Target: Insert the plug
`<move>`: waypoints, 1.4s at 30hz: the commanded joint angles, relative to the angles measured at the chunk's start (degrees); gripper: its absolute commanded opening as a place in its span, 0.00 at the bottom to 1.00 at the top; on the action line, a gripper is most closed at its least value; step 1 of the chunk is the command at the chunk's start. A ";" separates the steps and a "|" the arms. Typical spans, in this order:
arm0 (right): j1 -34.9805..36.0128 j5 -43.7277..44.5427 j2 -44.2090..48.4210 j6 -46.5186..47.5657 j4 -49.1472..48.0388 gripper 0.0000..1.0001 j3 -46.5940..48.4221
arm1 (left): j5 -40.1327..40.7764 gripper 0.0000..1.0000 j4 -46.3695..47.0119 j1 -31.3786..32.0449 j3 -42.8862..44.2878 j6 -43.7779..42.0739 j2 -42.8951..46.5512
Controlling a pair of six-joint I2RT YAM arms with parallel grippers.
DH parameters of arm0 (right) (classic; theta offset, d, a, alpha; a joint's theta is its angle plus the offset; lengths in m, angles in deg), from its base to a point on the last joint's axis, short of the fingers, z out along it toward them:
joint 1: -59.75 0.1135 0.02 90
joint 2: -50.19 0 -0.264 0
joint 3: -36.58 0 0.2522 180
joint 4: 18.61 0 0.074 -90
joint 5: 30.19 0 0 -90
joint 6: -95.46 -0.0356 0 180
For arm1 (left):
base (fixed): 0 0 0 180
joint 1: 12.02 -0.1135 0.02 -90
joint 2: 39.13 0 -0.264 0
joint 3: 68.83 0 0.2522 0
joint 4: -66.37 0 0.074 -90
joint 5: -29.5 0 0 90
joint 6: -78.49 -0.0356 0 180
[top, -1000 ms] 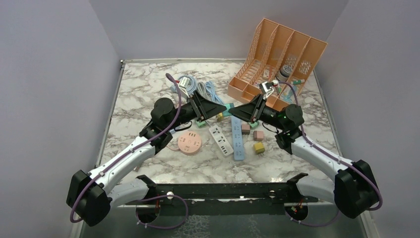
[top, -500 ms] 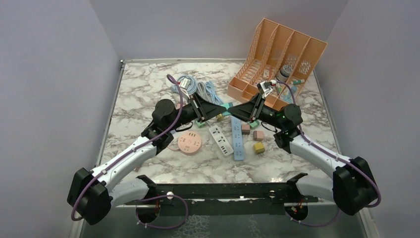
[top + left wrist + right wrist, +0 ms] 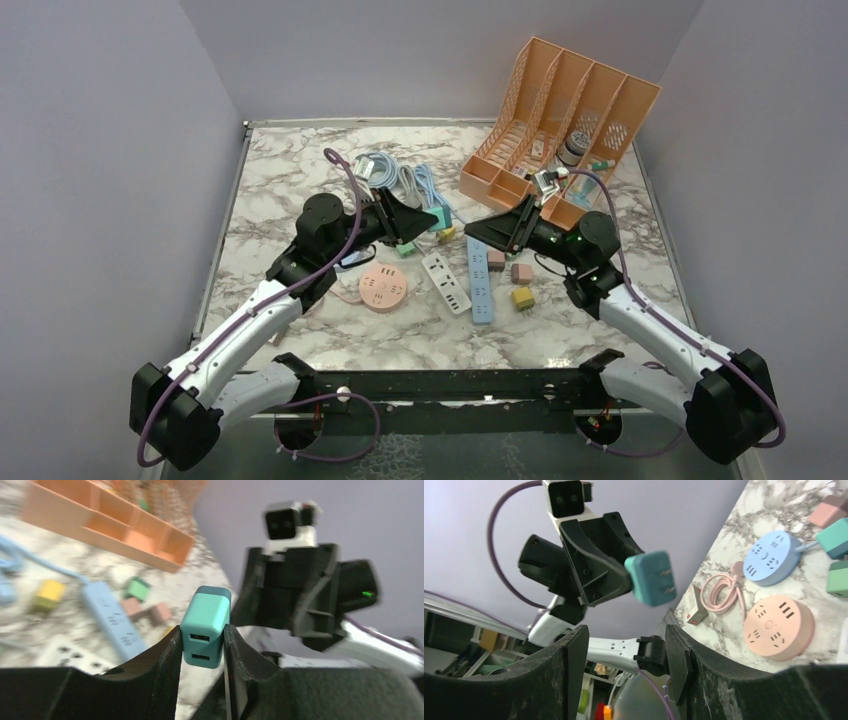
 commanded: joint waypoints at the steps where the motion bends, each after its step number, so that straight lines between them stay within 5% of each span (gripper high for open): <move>1: 0.40 5.17 3.64 7.02 8.80 0.59 -0.72 | 13.28 0.00 -25.66 -0.79 8.63 -24.13 1.06; 10: 0.40 7.87 6.16 12.33 16.51 0.58 -1.32 | 29.29 0.00 -45.91 -1.09 17.40 -48.80 -4.92; 25: 0.33 6.54 5.21 16.58 22.83 0.58 0.96 | 34.72 0.00 -62.61 -15.97 28.01 -53.39 -23.05; 42: 0.33 7.37 4.11 16.57 23.78 0.58 -0.38 | 38.31 0.00 -65.77 -19.58 34.42 -58.44 -37.61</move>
